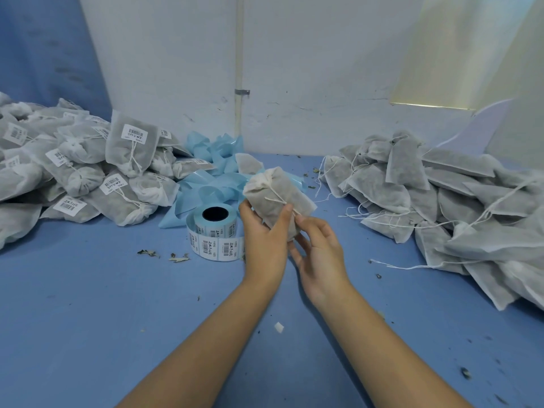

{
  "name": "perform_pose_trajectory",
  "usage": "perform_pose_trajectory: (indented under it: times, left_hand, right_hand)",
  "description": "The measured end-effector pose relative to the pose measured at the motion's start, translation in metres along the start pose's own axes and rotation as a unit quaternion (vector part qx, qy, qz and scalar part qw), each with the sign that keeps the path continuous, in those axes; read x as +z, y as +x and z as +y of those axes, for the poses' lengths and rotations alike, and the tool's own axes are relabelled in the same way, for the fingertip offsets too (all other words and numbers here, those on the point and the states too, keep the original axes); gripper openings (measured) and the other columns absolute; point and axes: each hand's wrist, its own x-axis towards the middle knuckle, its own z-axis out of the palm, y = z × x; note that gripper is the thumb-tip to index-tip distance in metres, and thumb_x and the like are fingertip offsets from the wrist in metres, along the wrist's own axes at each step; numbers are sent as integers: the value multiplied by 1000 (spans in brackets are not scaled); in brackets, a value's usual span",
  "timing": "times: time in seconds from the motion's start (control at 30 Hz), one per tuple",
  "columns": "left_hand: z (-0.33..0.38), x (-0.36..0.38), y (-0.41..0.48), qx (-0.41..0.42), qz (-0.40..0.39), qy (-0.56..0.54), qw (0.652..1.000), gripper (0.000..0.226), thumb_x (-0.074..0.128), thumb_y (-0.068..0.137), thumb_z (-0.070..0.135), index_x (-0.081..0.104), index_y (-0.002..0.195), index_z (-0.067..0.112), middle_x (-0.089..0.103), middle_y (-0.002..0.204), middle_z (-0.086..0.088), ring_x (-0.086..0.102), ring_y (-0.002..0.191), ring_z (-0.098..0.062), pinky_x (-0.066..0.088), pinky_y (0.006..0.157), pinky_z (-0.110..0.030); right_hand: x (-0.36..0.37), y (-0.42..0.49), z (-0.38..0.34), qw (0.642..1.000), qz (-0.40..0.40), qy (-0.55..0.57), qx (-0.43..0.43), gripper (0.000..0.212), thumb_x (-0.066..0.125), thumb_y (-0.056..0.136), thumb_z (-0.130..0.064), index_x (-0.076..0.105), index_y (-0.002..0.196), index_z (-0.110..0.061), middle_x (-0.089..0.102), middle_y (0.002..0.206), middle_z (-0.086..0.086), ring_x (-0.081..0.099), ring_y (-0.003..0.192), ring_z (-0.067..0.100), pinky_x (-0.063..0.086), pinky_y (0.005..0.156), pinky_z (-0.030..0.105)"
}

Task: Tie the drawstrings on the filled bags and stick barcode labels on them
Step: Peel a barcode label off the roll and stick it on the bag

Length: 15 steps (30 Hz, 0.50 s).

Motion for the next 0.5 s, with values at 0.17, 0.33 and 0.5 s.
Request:
perform_pose_trajectory:
  times: [0.17,0.33,0.5]
  left_hand:
    - [9,-2,3,5,9,-19,1000,23,63,88,7,51,107,12,65,99,-1,64,81,1,50,72,-13]
    - [22,-15,12,46,10,-10,999,17,62,89,7,53,97,19,64,92,5,62,78,2,48,71,-14]
    - [34,-39,18,37,-42,-8,998,20,59,89,2,55,97,21,66,93,5,65,86,-6,51,75,-19]
  right_hand:
    - [0,-3,3,1000,-20,-12,-8,16,62,89,-7,57,75,-15,66,82,0,62,86,15,53,76,23]
    - [-3,-1,11,986,-33,-160,-40,15,55,90,-4,58,82,-16,63,83,1,60,69,11,48,66,22]
    - [-4,4,21,870,-80,-468,-135,27,57,86,-12,45,96,-34,54,78,-11,49,57,2,40,59,20]
